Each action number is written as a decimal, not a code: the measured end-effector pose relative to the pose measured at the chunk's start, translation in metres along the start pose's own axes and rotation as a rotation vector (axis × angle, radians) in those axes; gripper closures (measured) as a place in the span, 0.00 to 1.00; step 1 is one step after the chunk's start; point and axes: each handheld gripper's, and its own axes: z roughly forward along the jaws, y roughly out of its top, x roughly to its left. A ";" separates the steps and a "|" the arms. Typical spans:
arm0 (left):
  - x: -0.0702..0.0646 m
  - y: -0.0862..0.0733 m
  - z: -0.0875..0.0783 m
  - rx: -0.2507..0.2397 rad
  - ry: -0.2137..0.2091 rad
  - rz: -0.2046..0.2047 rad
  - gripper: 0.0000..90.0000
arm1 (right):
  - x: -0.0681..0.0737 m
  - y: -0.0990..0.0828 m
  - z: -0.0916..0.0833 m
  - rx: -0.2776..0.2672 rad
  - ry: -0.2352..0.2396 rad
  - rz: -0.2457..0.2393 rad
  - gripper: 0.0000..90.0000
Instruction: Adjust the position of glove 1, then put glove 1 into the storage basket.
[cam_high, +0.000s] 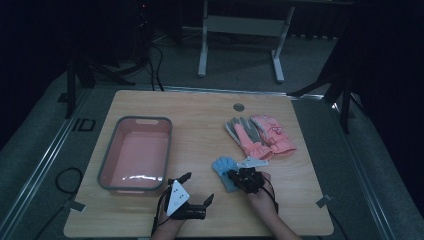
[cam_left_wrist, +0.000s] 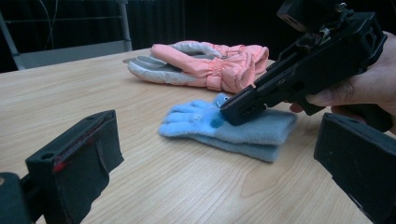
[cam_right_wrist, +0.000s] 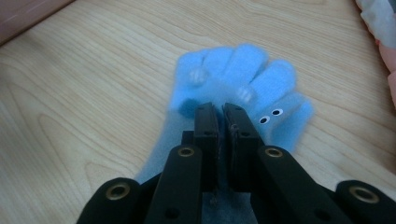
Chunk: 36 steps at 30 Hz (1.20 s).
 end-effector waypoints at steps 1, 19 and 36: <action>0.000 0.000 0.000 0.000 0.001 -0.001 0.01 | 0.000 0.000 0.000 0.000 0.001 0.001 0.93; -0.007 0.005 0.007 0.091 -0.039 0.052 0.01 | -0.026 0.012 -0.035 -0.133 0.177 0.004 0.17; -0.018 0.035 0.025 0.156 -0.140 0.144 0.07 | -0.057 0.035 -0.057 -0.189 0.298 -0.088 0.16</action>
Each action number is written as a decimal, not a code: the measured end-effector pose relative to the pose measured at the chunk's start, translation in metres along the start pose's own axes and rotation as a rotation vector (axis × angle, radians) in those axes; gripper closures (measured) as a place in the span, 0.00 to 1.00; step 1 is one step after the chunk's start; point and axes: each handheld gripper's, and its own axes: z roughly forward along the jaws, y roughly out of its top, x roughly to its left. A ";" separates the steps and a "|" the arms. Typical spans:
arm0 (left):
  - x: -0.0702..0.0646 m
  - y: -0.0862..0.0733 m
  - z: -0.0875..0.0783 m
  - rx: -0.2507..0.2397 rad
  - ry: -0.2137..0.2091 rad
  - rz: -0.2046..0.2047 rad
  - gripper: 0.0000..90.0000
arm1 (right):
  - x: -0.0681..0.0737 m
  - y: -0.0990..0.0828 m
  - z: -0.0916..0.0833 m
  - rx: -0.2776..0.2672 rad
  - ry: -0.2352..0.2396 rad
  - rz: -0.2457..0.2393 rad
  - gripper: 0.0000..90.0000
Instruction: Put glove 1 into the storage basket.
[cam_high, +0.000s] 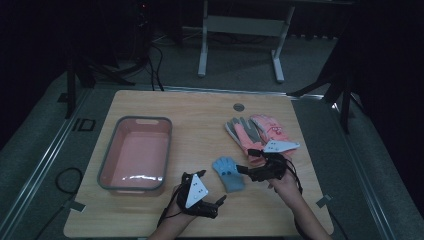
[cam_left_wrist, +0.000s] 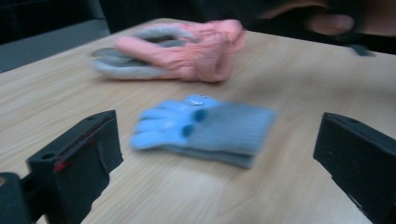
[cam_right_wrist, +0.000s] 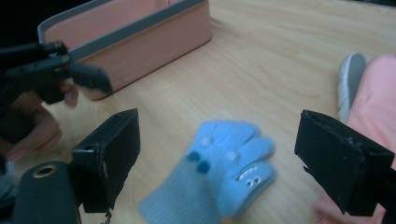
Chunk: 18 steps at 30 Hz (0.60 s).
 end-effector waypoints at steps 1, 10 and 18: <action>-0.002 0.002 0.003 0.002 0.010 0.022 0.13 | -0.001 0.002 0.000 -0.003 0.014 0.007 0.16; 0.004 0.005 0.024 0.046 -0.145 0.056 0.31 | -0.005 0.011 0.018 0.044 0.052 0.024 0.20; 0.004 0.005 0.045 0.151 -0.194 0.122 0.39 | -0.005 0.005 0.048 0.146 -0.066 0.062 0.54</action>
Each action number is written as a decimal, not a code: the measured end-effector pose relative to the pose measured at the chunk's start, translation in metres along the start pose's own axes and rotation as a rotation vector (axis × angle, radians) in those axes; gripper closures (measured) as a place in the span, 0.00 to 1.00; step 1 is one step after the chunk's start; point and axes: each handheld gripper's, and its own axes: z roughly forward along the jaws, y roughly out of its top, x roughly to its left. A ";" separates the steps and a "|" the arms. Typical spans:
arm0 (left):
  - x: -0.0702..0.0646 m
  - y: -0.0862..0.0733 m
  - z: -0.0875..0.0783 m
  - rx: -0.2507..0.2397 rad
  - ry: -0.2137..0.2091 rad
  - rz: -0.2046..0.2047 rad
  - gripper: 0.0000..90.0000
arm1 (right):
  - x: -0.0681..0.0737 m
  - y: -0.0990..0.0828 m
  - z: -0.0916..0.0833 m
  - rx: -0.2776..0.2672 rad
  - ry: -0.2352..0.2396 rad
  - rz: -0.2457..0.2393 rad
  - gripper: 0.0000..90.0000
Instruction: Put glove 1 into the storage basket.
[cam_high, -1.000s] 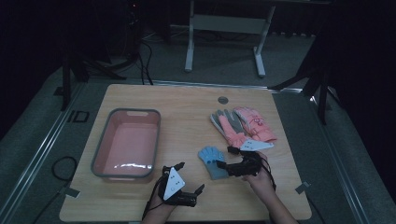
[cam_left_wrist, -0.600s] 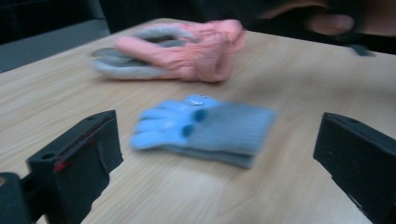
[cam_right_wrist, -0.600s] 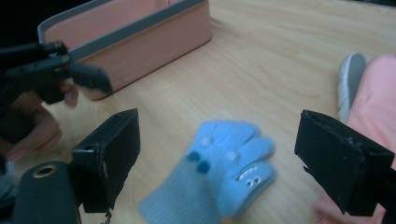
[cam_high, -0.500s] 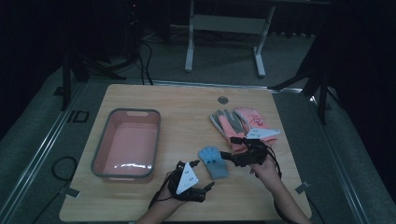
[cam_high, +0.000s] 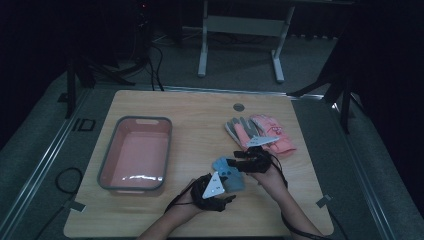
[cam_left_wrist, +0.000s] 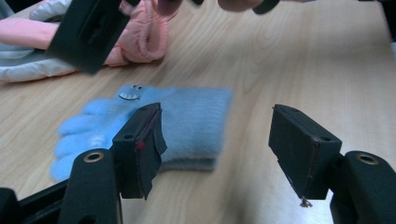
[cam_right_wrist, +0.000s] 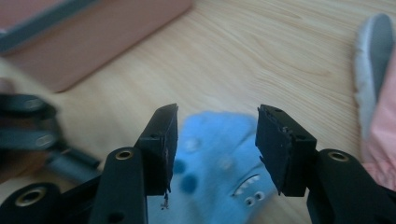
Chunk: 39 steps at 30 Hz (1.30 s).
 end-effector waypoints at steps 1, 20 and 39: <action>0.001 0.001 0.003 0.004 -0.001 -0.002 0.39 | 0.000 0.000 0.004 0.006 -0.012 0.001 0.53; 0.006 -0.004 0.023 0.146 0.006 0.041 0.53 | -0.003 -0.025 0.042 0.128 -0.102 -0.020 0.56; 0.015 0.009 0.024 0.221 0.013 0.030 0.87 | 0.002 -0.028 0.039 0.095 -0.063 -0.004 0.90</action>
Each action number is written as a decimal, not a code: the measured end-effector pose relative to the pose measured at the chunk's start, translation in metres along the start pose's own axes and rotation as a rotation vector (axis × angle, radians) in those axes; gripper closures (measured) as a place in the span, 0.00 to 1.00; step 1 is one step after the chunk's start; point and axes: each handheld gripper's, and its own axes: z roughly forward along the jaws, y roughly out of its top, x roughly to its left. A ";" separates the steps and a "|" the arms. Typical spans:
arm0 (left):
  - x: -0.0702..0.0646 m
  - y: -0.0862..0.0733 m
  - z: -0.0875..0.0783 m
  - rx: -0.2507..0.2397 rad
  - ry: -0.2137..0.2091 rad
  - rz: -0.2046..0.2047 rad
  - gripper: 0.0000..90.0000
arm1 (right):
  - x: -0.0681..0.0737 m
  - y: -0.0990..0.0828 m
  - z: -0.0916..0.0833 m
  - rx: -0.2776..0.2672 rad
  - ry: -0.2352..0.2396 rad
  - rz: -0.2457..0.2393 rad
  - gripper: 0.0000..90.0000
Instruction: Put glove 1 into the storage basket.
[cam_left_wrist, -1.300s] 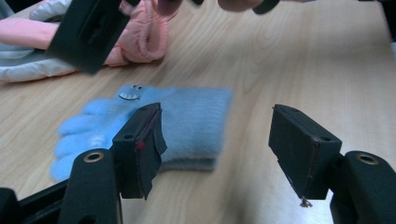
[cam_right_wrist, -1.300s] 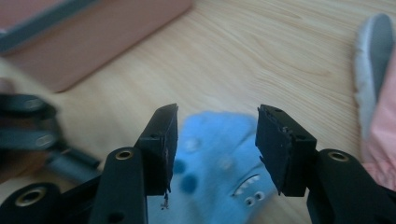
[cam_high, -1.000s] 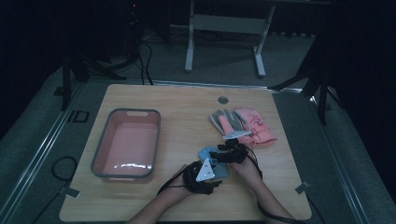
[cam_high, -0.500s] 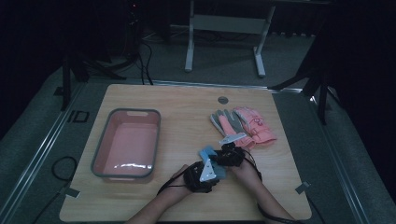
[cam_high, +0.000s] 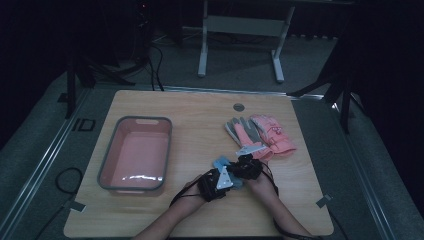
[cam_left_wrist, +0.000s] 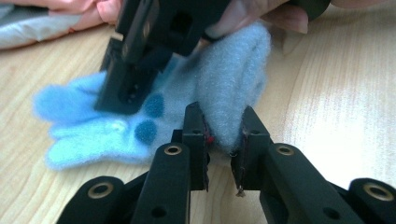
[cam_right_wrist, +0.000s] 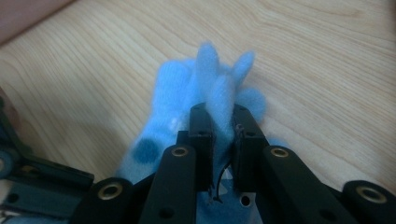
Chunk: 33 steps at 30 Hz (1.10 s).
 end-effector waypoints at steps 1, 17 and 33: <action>0.001 0.000 -0.001 0.002 0.003 0.000 0.88 | -0.001 0.001 0.000 0.003 0.002 -0.004 0.90; 0.017 0.015 -0.041 0.012 0.037 0.007 0.89 | 0.008 0.039 -0.022 -0.071 0.058 0.012 0.91; 0.039 0.016 -0.089 0.013 0.058 0.019 0.89 | 0.032 0.083 -0.027 -0.123 0.083 -0.040 0.91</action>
